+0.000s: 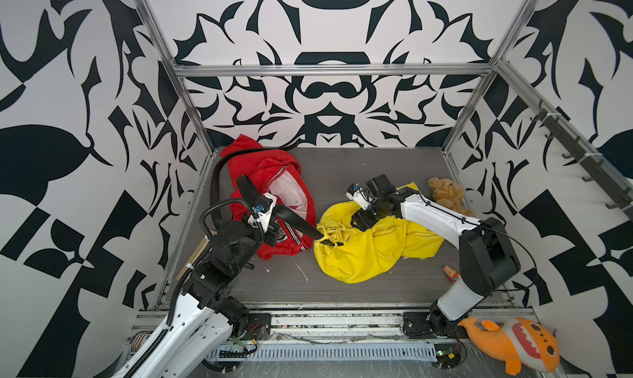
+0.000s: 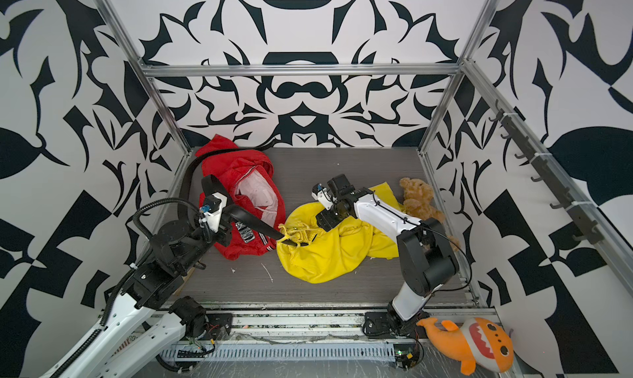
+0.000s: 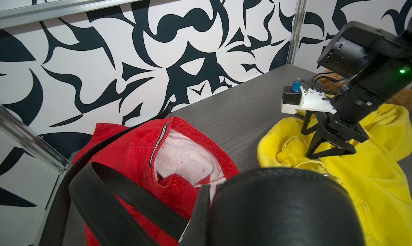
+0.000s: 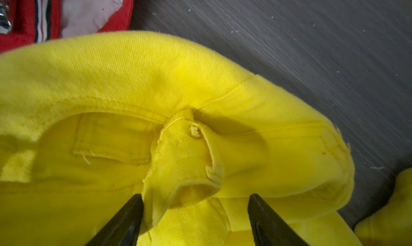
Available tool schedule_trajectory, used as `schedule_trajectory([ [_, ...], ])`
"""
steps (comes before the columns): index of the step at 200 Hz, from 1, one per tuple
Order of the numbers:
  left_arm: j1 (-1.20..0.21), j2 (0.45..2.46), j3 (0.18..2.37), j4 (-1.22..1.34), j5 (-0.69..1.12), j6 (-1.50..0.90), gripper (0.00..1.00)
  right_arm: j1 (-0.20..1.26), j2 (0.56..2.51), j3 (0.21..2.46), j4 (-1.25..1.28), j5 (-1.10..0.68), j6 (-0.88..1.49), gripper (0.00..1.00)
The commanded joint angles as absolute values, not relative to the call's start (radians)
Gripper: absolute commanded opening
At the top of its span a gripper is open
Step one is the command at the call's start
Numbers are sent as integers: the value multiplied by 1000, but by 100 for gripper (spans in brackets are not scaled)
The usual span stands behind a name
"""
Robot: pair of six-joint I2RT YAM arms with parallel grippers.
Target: Remove the belt from the trousers
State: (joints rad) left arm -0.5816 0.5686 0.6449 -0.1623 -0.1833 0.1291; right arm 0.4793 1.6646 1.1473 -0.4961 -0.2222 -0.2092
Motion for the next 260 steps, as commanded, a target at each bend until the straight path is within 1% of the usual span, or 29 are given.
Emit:
schedule_trajectory([
  [1,-577,554,637,-127,-200,125,0,476,1695,1184,-461,-241,-236,72],
  [34,-576,558,635,-126,-196,119,0,477,1756,1212,-370,-404,-235,64],
  [52,-576,559,631,-127,-195,117,0,477,1816,1271,-396,-457,-205,55],
  [64,-576,556,628,-127,-199,115,0,477,1845,1301,-415,-444,-186,46],
  [74,-575,552,628,-130,-203,115,0,476,1846,1298,-402,-419,-168,36],
  [83,-577,548,628,-135,-208,116,0,476,1838,1289,-394,-393,-155,16],
  [85,-576,548,628,-135,-208,117,0,475,1836,1289,-395,-391,-155,9],
  [87,-577,546,628,-136,-209,118,0,474,1833,1287,-397,-390,-155,1],
  [88,-576,546,628,-136,-209,118,0,474,1833,1286,-397,-389,-155,0],
  [114,-576,543,627,-143,-227,135,0,459,1794,1269,-414,-315,-142,0],
  [135,-577,537,630,-131,-256,153,0,431,1754,1267,-447,-188,-123,0],
  [152,-576,530,639,-119,-269,183,0,380,1711,1263,-463,-94,-91,0],
  [178,-574,529,672,-114,-292,229,0,284,1673,1265,-478,-40,-41,0],
  [219,-546,514,712,-82,-344,291,0,191,1703,1287,-527,94,-35,0],
  [260,-473,509,728,-20,-414,328,0,116,1736,1278,-518,153,-9,0],
])
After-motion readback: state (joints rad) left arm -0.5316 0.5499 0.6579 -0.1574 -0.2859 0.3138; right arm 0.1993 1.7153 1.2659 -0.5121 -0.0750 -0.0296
